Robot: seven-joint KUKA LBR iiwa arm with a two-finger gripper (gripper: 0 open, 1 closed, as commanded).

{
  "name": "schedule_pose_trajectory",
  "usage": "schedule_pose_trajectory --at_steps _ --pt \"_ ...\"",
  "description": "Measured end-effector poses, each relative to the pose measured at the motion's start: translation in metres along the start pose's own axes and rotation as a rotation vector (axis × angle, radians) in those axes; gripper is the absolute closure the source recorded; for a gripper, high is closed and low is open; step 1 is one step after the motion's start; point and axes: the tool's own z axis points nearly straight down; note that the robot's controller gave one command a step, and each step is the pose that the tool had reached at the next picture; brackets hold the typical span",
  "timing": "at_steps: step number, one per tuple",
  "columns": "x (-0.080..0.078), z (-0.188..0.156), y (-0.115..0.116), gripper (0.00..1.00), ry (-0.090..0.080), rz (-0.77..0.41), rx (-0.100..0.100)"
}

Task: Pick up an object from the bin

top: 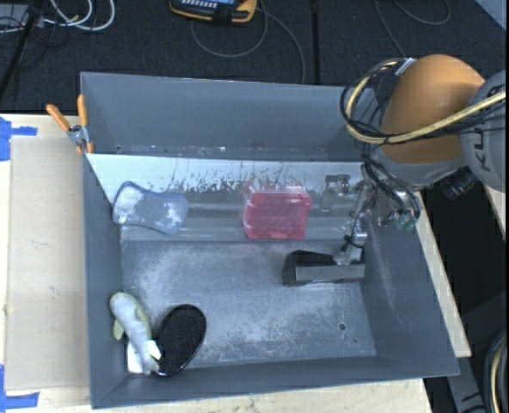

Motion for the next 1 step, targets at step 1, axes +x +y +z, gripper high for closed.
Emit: schedule_pose_trajectory --at_steps 1 --pt "-0.0008 -0.0048 0.0003 0.00 -0.007 -0.001 0.001"
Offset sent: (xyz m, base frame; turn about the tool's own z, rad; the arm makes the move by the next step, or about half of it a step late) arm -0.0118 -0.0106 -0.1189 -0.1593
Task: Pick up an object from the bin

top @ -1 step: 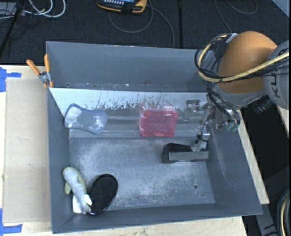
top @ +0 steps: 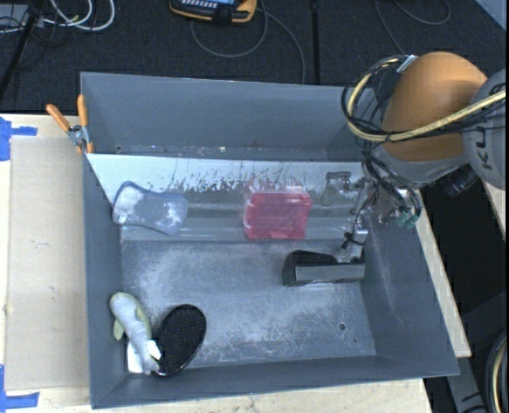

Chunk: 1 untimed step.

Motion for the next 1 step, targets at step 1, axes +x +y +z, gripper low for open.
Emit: schedule_pose_trajectory --at_steps 1 --pt "0.0025 0.0398 -0.0032 0.00 -0.004 -0.057 0.000"
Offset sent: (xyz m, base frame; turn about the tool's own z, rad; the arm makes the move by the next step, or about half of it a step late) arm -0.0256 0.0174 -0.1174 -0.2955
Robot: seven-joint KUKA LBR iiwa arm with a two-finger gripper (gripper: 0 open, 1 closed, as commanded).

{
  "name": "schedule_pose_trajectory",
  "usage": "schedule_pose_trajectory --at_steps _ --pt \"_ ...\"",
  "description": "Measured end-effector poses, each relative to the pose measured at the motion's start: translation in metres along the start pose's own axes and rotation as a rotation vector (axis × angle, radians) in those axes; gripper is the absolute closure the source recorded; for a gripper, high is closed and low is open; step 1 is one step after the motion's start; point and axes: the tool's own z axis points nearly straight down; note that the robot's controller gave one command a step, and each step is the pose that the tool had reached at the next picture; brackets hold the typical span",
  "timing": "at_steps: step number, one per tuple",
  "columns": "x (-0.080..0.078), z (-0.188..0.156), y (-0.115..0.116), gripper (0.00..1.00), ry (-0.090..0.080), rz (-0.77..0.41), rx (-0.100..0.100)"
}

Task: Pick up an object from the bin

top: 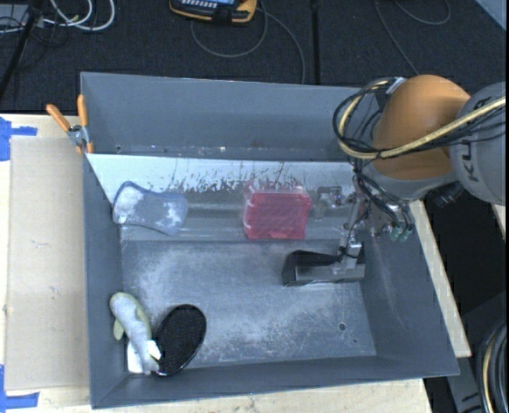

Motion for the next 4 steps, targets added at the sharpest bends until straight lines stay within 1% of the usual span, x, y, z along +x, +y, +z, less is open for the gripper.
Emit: schedule_pose_trajectory --at_steps 1,2,3,4 --pt "0.014 0.051 0.013 0.00 0.005 -0.176 -0.001" --pt "0.015 0.073 0.014 0.00 0.005 -0.416 -0.002" --pt "0.011 0.081 0.014 0.00 0.002 -0.483 -0.002" --pt "0.009 0.086 0.013 0.00 0.009 -0.234 -0.004"
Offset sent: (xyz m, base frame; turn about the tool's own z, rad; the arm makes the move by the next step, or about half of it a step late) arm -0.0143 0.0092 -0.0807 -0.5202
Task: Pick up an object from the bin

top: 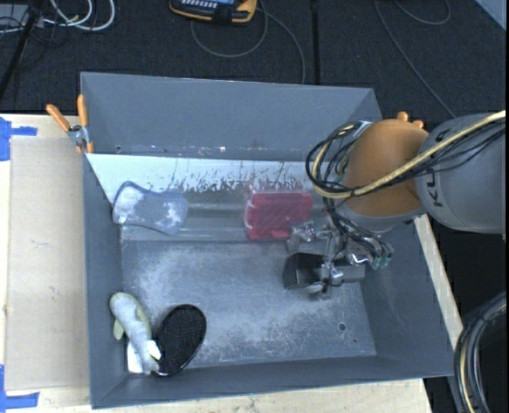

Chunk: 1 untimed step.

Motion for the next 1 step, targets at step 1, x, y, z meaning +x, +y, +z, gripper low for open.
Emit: schedule_pose_trajectory --at_steps 1 --pt "-0.0032 0.0014 -0.0002 0.00 0.005 -0.070 0.001"
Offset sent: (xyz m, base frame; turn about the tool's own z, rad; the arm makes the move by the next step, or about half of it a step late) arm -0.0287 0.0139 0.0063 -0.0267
